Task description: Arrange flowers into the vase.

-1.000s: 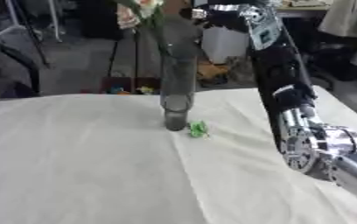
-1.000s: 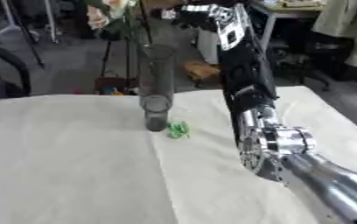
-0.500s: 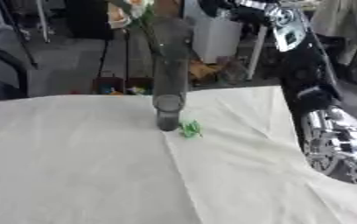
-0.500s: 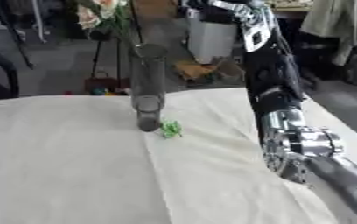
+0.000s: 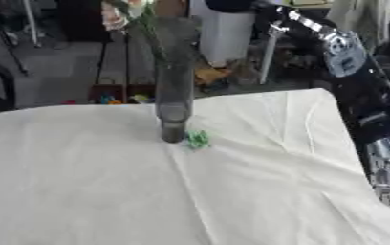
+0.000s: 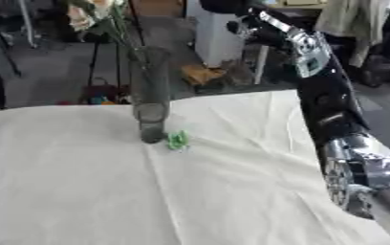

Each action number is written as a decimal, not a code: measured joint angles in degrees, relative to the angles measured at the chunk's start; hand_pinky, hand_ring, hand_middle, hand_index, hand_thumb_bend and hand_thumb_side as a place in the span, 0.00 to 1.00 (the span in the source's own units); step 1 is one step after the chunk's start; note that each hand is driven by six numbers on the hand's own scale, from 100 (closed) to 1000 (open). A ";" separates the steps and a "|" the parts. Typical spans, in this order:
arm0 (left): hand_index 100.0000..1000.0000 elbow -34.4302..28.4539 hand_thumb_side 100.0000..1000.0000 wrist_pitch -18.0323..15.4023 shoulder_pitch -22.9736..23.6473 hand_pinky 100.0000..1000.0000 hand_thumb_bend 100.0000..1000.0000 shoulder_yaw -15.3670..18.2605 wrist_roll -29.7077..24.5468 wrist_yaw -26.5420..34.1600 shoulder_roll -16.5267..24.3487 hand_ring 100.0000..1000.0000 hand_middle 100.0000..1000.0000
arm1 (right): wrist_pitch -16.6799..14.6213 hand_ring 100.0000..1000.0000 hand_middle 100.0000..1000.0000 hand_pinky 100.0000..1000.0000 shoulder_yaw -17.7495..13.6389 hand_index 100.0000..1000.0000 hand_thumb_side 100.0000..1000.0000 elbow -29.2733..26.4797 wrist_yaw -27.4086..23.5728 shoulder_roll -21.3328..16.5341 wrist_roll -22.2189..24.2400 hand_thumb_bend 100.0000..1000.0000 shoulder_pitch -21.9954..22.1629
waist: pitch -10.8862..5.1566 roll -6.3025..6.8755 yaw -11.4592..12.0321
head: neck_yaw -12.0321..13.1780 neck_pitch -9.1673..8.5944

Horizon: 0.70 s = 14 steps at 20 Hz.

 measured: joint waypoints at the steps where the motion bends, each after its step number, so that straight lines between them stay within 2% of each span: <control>1: 0.80 0.00 0.84 -0.03 0.00 0.54 0.74 0.00 0.03 0.00 0.00 0.65 0.71 | -0.78 0.83 0.85 0.67 0.57 0.97 0.79 -0.04 -2.22 -0.45 -0.52 0.26 0.78 | 0.12 0.05 -0.25 | 0.17 0.01; 4: 0.80 0.00 0.84 -0.11 -0.01 0.54 0.74 0.00 0.12 0.00 0.05 0.66 0.71 | -3.00 0.78 0.81 0.61 2.62 0.96 0.75 0.14 -9.79 -1.67 -1.37 0.20 2.94 | 0.54 0.02 -0.98 | 0.72 0.02; 6: 0.80 0.02 0.84 -0.12 -0.01 0.54 0.74 -0.01 0.13 0.00 0.34 0.66 0.71 | -4.70 0.75 0.80 0.58 4.36 0.96 0.78 0.46 -14.94 -2.43 -1.21 0.12 4.46 | 0.67 0.00 -1.62 | 0.99 0.05; 10: 0.80 0.28 0.84 -0.12 -0.02 0.54 0.73 -0.03 0.13 0.00 0.54 0.66 0.71 | -8.31 0.73 0.78 0.55 8.52 0.95 0.81 0.89 -23.76 -3.59 0.37 0.03 6.92 | 0.65 -0.21 -2.47 | 1.08 0.08; 14: 0.80 0.32 0.84 -0.12 -0.14 0.54 0.73 -0.27 0.09 0.00 1.03 0.66 0.71 | -8.61 0.70 0.75 0.52 12.91 0.95 0.82 1.82 -30.34 -4.19 0.27 0.00 8.91 | 0.64 -0.59 -3.33 | 1.06 0.56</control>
